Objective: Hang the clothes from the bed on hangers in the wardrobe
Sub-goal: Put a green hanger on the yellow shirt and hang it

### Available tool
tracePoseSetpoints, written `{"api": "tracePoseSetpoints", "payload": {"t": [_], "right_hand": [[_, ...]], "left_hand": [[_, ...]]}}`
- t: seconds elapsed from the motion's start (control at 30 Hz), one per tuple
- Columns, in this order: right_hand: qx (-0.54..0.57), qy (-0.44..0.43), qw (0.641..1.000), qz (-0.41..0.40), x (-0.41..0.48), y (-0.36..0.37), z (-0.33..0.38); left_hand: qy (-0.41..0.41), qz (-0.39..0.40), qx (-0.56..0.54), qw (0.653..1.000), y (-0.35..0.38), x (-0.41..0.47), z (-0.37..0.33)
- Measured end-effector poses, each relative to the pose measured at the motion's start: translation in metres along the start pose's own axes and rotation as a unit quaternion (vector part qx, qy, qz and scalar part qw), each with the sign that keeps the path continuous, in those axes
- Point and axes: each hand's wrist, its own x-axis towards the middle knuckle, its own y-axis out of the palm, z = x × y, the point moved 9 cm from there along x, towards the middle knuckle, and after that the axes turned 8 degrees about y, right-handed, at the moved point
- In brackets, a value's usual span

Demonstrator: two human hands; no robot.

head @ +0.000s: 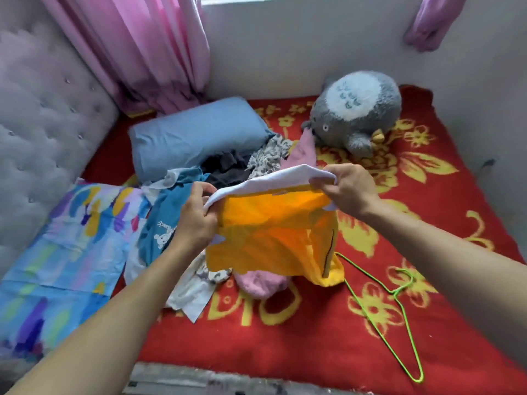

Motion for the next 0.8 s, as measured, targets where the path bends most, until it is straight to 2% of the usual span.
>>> {"api": "tracePoseSetpoints", "payload": {"t": [0.07,0.17,0.3,0.4,0.53,0.6,0.7,0.8], "right_hand": [[0.013,-0.015,0.997,-0.072,-0.003,-0.048,0.031],[0.076,-0.045,0.989,-0.118,-0.021,-0.1,0.074],[0.159,-0.074,0.975,-0.135,-0.056,-0.136,0.115],[0.187,-0.066,0.969,-0.15,-0.079,-0.149,0.127],[0.192,-0.05,0.974,-0.109,-0.097,-0.144,0.127],[0.146,-0.032,0.985,-0.084,-0.102,-0.129,0.112],[0.046,0.04,0.997,-0.05,-0.106,-0.09,0.062],[-0.01,0.135,0.991,0.022,-0.112,-0.032,-0.013]], "left_hand": [[0.081,0.029,0.031,0.996,-0.027,0.004,-0.04],[0.174,0.035,0.07,0.982,-0.068,0.0,-0.095],[0.247,0.009,0.094,0.964,-0.126,-0.013,-0.142],[0.269,0.015,0.114,0.956,-0.15,-0.023,-0.16],[0.212,0.068,0.152,0.963,-0.142,-0.022,-0.144],[0.161,0.098,0.177,0.966,-0.124,-0.019,-0.119],[0.088,0.14,0.22,0.961,-0.083,-0.025,-0.071],[0.055,0.187,0.232,0.953,-0.022,-0.043,-0.035]]}}
